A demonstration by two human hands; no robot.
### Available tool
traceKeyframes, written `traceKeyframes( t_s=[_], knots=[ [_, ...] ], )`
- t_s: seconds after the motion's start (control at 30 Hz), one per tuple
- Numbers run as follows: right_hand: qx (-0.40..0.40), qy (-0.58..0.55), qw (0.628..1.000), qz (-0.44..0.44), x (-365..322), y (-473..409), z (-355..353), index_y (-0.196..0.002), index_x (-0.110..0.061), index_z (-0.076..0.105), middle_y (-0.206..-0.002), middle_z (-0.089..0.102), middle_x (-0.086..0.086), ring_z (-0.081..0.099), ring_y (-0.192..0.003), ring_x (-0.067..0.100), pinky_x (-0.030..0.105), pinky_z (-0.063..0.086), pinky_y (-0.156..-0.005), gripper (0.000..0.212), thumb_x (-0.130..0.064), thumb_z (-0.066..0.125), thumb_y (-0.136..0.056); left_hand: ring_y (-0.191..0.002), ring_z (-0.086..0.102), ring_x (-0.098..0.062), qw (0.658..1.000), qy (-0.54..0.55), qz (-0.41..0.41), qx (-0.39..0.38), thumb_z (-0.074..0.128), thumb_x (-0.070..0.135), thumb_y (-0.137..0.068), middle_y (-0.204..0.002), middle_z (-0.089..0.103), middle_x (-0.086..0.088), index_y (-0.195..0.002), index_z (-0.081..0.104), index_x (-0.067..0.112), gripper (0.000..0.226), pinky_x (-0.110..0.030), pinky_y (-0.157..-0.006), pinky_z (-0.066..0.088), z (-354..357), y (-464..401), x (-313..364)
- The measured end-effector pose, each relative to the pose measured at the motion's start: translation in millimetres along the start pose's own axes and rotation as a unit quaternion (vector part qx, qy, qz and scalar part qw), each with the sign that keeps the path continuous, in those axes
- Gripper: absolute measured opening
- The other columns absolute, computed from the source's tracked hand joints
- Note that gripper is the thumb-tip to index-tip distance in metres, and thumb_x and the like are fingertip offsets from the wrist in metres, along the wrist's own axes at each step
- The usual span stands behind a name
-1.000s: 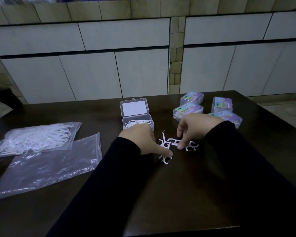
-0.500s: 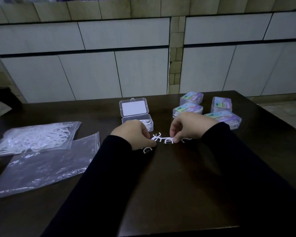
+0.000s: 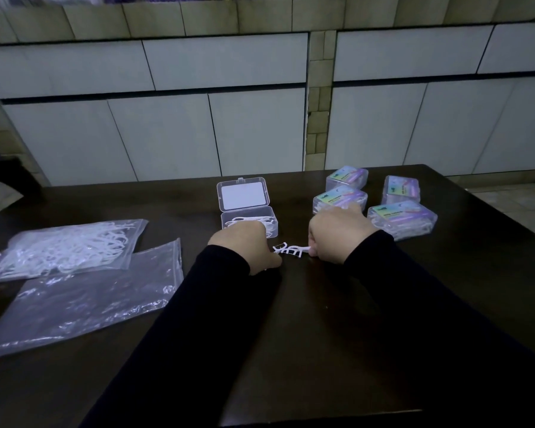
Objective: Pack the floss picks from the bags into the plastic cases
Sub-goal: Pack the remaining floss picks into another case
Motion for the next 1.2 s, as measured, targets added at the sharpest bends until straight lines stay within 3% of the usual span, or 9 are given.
traceKeyframes(
  t_s=[0.13,0.23,0.33,0.43,0.5,0.7,0.83,0.97,1.2],
  knots=[
    [-0.012,0.015,1.000,-0.005,-4,1,7,-0.119,-0.019,0.058,-0.108,0.057,0.005,0.052,-0.111,0.025,0.046,0.034,-0.097,0.027,-0.033,0.046,-0.099,-0.077,0.056,-0.013,0.999,-0.005,0.016,-0.033,0.055,0.044,-0.090,-0.073,0.056,0.003,-0.092,0.063,0.015,0.030,-0.022,-0.065,0.042,8,4,4],
    [-0.007,-0.006,1.000,0.014,3,-2,4,-0.117,-0.021,0.058,-0.108,0.058,0.003,0.051,-0.113,0.025,0.049,0.029,-0.100,0.025,-0.034,0.045,-0.099,-0.074,0.056,-0.012,0.999,0.014,0.023,-0.038,0.054,0.041,-0.092,-0.076,0.061,0.000,-0.092,0.068,0.012,0.033,-0.020,-0.062,0.041,6,5,1],
    [-0.002,-0.044,0.999,0.026,6,-5,0,-0.113,-0.023,0.060,-0.113,0.061,0.003,0.050,-0.114,0.025,0.048,0.025,-0.103,0.025,-0.039,0.048,-0.097,-0.071,0.057,-0.012,0.997,0.060,0.042,-0.014,0.056,0.036,-0.091,-0.079,0.065,-0.002,-0.077,0.067,0.016,0.026,-0.019,-0.057,0.039,-6,7,-3],
    [0.020,-0.081,0.996,0.030,6,-5,-9,-0.102,-0.028,0.063,-0.108,0.061,0.000,0.051,-0.112,0.024,0.045,0.025,-0.102,0.017,-0.040,0.054,-0.094,-0.078,0.060,-0.014,0.993,0.099,0.054,0.043,0.059,0.033,-0.089,-0.083,0.067,-0.001,-0.076,0.063,0.020,0.018,-0.022,-0.065,0.046,-24,12,-6],
    [0.047,-0.112,0.992,0.038,8,-4,-16,-0.095,-0.032,0.062,-0.102,0.060,-0.002,0.052,-0.109,0.022,0.044,0.025,-0.102,0.011,-0.041,0.056,-0.092,-0.072,0.057,-0.012,0.986,0.131,0.055,0.087,0.060,0.030,-0.088,-0.078,0.064,0.001,-0.078,0.062,0.021,0.014,-0.022,-0.061,0.043,-36,14,-11],
    [0.244,-0.194,0.950,0.033,8,10,-57,-0.104,-0.030,0.066,-0.101,0.065,-0.003,0.051,-0.106,0.019,0.041,0.027,-0.098,0.015,-0.036,0.054,-0.096,-0.059,0.045,-0.011,0.928,0.256,0.045,0.268,0.060,0.024,-0.084,-0.062,0.052,0.005,-0.065,0.054,0.025,0.020,-0.024,-0.055,0.036,-71,17,-45],
    [0.312,-0.201,0.928,-0.031,-15,-3,-79,-0.105,-0.031,0.067,-0.098,0.066,-0.004,0.049,-0.099,0.018,0.037,0.024,-0.087,0.018,-0.037,0.053,-0.097,-0.060,0.047,-0.013,0.891,0.308,0.017,0.333,0.060,0.024,-0.083,-0.066,0.057,-0.002,-0.070,0.058,0.022,0.013,-0.027,-0.059,0.041,-79,21,-64],
    [0.273,-0.202,0.937,-0.080,-49,-29,-70,-0.101,-0.033,0.069,-0.097,0.066,-0.007,0.048,-0.097,0.016,0.037,0.022,-0.084,0.014,-0.038,0.058,-0.094,-0.057,0.045,-0.012,0.870,0.334,-0.013,0.362,0.059,0.025,-0.082,-0.061,0.054,0.002,-0.067,0.059,0.018,0.016,-0.026,-0.058,0.039,-79,20,-82],
    [0.258,-0.204,0.941,-0.085,-52,-45,-62,-0.107,-0.036,0.070,-0.108,0.067,-0.011,0.046,-0.103,0.015,0.037,0.024,-0.088,0.022,-0.046,0.058,-0.091,-0.058,0.047,-0.011,0.872,0.330,-0.018,0.361,0.061,0.025,-0.083,-0.061,0.054,0.003,-0.066,0.058,0.019,0.018,-0.024,-0.058,0.039,-78,13,-86]
  ],
)
Point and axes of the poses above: each hand's wrist, its own y-axis away from the middle knuckle, its own z-axis out of the palm, x = y × z, the point moved 10 cm from there along -y, towards the middle knuckle
